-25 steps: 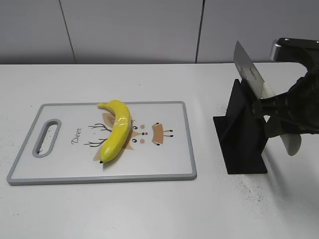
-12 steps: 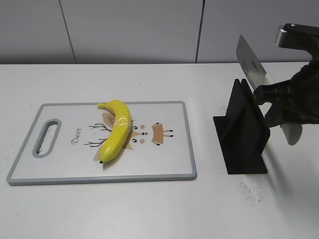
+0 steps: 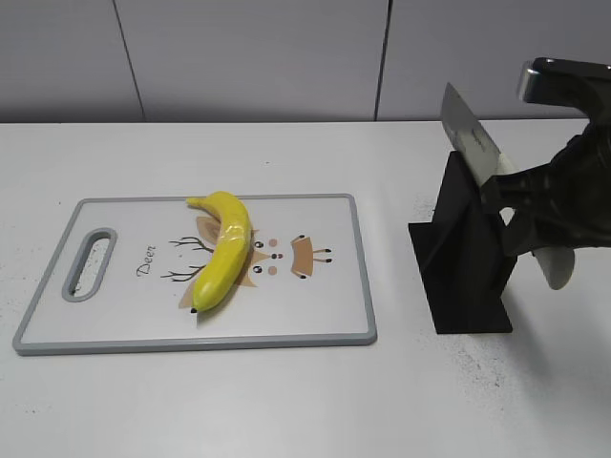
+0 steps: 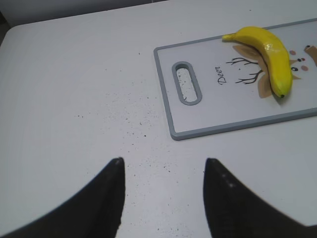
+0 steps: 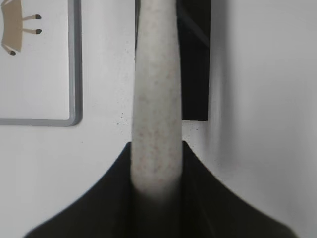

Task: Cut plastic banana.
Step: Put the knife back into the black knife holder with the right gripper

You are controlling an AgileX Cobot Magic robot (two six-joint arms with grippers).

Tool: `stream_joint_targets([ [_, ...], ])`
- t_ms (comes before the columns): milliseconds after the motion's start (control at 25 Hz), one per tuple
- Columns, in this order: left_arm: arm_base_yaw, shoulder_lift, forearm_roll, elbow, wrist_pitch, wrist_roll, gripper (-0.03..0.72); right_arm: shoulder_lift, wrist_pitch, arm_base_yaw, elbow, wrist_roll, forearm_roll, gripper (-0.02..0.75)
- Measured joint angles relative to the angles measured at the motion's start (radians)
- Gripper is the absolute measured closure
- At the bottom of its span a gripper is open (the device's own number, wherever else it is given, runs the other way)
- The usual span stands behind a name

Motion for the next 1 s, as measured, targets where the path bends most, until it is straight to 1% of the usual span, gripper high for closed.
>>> stream_joint_targets([
  [160,0.0,0.0,0.0,0.0,0.0,0.0,0.198,0.02,0.0,0.0,0.0,-0.037,0.038,0.577],
  [600,0.0,0.0,0.0,0.0,0.0,0.0,0.198,0.028,-0.005,0.0,0.0,-0.021,0.018,0.577],
  [680,0.0,0.0,0.0,0.0,0.0,0.0,0.198,0.028,-0.009,0.0,0.0,-0.021,0.018,0.565],
  [720,0.0,0.0,0.0,0.0,0.0,0.0,0.198,0.028,-0.017,0.0,-0.001,-0.021,0.018,0.524],
  [760,0.0,0.0,0.0,0.0,0.0,0.0,0.198,0.028,-0.024,0.0,-0.002,-0.021,0.018,0.453],
  [800,0.0,0.0,0.0,0.0,0.0,0.0,0.198,0.028,-0.027,0.0,-0.002,-0.021,0.017,0.38],
  [880,0.0,0.0,0.0,0.0,0.0,0.0,0.198,0.028,-0.029,0.0,-0.002,-0.021,0.017,0.201],
  [920,0.0,0.0,0.0,0.0,0.0,0.0,0.198,0.028,-0.031,0.0,-0.002,-0.021,0.015,0.14],
  [1000,0.0,0.0,0.0,0.0,0.0,0.0,0.198,0.026,-0.034,0.0,-0.007,-0.021,-0.004,0.104],
])
